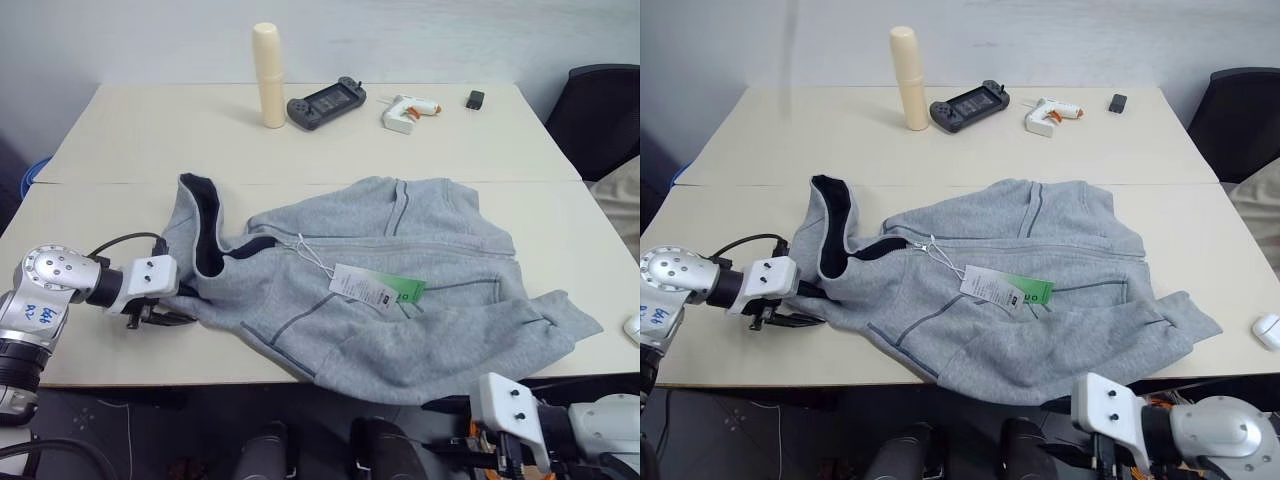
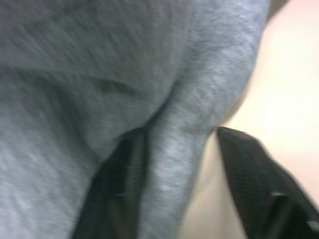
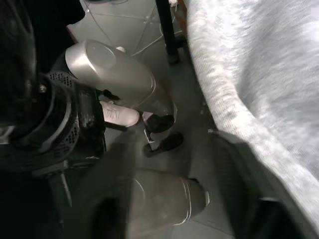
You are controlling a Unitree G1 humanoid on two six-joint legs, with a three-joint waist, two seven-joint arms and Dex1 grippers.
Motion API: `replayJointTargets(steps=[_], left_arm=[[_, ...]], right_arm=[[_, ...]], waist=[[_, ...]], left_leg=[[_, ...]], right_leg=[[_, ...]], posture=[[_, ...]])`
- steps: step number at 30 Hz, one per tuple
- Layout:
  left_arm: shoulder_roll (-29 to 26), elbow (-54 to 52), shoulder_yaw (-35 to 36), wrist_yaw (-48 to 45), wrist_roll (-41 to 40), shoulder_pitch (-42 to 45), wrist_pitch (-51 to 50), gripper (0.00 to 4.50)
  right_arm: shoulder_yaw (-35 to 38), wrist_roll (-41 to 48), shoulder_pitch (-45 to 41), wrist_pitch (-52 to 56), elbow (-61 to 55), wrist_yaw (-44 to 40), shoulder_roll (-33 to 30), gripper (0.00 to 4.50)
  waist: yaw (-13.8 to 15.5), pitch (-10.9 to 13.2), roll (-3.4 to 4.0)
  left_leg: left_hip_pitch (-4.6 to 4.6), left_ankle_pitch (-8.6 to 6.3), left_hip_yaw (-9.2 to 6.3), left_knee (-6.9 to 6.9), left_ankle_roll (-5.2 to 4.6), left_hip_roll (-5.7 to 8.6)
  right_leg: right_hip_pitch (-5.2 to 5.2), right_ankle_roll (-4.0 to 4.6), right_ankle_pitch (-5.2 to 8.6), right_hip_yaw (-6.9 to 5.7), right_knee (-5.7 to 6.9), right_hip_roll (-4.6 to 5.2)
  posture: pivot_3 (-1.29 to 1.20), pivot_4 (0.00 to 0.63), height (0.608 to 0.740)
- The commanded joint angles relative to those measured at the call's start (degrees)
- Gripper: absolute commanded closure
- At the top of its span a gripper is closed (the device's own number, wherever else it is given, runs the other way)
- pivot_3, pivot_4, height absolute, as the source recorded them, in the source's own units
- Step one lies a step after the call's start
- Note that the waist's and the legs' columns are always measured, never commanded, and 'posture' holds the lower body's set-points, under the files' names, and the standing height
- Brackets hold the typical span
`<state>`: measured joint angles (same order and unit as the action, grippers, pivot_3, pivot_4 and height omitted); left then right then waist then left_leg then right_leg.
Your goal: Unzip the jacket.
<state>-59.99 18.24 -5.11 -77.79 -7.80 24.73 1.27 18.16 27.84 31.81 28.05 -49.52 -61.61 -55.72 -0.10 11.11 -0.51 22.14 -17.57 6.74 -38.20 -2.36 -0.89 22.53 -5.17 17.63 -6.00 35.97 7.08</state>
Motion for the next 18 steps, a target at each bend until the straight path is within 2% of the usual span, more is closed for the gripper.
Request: replayJointTargets(steps=[1,3,4,6,9,12,13,15,17,18], left_arm=[[-3.7,-4.4,4.0,-3.2,-3.7,-3.0,-4.6,0.85],[-6.1,-9.6,6.7,-6.3,-8.8,-5.2,-11.2,0.2],[-7.2,-12.5,8.2,-8.0,-12.2,-5.8,-15.1,0.06],[-7.6,-16.8,10.7,-9.3,-19.8,-2.8,-24.8,0.06],[-2.9,-18.3,11.6,-5.7,-28.1,8.8,-35.7,0.06],[2.9,-15.7,9.0,-1.9,-27.9,18.2,-38.9,0.06],[4.7,-14.5,8.1,-1.0,-26.8,20.3,-38.5,0.0],[9.4,-9.8,3.8,0.4,-21.2,25.3,-33.3,0.0],[14.0,-3.4,-1.7,0.6,-14.1,29.7,-26.0,0.0],[15.5,-0.8,-3.3,0.2,-12.1,31.1,-23.6,0.0]], right_arm=[[9.2,9.2,-1.6,4.2,-2.8,-1.3,-0.9,0.81],[14.2,16.0,-6.5,7.1,-1.4,0.0,-1.9,0.1],[15.6,19.2,-9.8,8.8,-0.1,1.2,-2.8,0.01],[15.9,23.6,-17.7,10.5,3.1,3.4,-4.7,0.01],[7.9,25.9,-32.7,13.8,8.3,10.3,-5.3,0.01],[-2.0,26.2,-46.3,18.2,12.8,17.1,-1.3,0.01],[-4.6,26.5,-49.8,19.5,14.0,18.9,0.3,0.41],[-12.5,23.0,-56.5,20.9,16.8,20.4,4.4,0.93],[-21.7,16.2,-62.2,21.2,21.3,22.2,9.0,1.62],[-24.4,13.8,-63.9,21.4,23.2,23.1,10.7,1.99]], waist=[[0.0,0.0,-0.01],[-0.2,0.0,-0.03],[-0.3,0.0,-0.06],[-0.1,0.1,-0.1],[1.1,0.1,-0.12],[1.2,0.1,-0.13],[1.2,0.1,-0.14],[1.3,0.1,-0.14],[1.2,0.0,-0.19],[1.1,0.0,-0.19]], left_leg=[[0.0,0.0,0.0,0.0,0.0,0.0],[0.01,-0.01,-0.02,0.01,0.01,-0.01],[0.01,-0.01,-0.02,0.01,0.01,-0.01],[0.02,-0.02,-0.07,0.0,0.02,-0.02],[0.07,0.02,-0.3,-0.07,0.03,0.08],[0.15,0.0,-0.34,-0.12,0.06,0.2],[0.17,0.05,-0.28,-0.08,-0.01,0.23],[0.21,0.15,-0.15,-0.09,-0.01,0.23],[0.33,0.22,-0.03,-0.11,-0.05,0.23],[0.36,0.22,0.07,-0.17,-0.06,0.2]], right_leg=[[0.0,0.0,0.0,0.01,0.0,0.0],[0.01,0.0,0.0,0.02,-0.02,0.01],[0.0,0.0,0.0,0.02,-0.02,0.01],[0.0,0.01,0.0,0.01,-0.04,0.06],[-0.06,0.03,0.01,-0.14,-0.05,0.23],[-0.05,0.03,0.01,-0.19,-0.05,0.29],[-0.04,0.03,0.01,-0.18,-0.07,0.28],[0.01,0.03,0.01,-0.17,0.06,0.16],[0.11,-0.02,-0.02,-0.19,0.11,-0.05],[0.15,-0.08,-0.05,-0.32,0.11,-0.49]], posture=[[0.0,0.15,0.74],[0.0,0.15,0.74],[0.0,0.15,0.74],[0.0,0.15,0.74],[0.0,0.15,0.74],[0.0,0.15,0.74],[0.0,0.15,0.74],[0.0,0.15,0.74],[0.0,0.15,0.74],[0.0,0.15,0.74]])
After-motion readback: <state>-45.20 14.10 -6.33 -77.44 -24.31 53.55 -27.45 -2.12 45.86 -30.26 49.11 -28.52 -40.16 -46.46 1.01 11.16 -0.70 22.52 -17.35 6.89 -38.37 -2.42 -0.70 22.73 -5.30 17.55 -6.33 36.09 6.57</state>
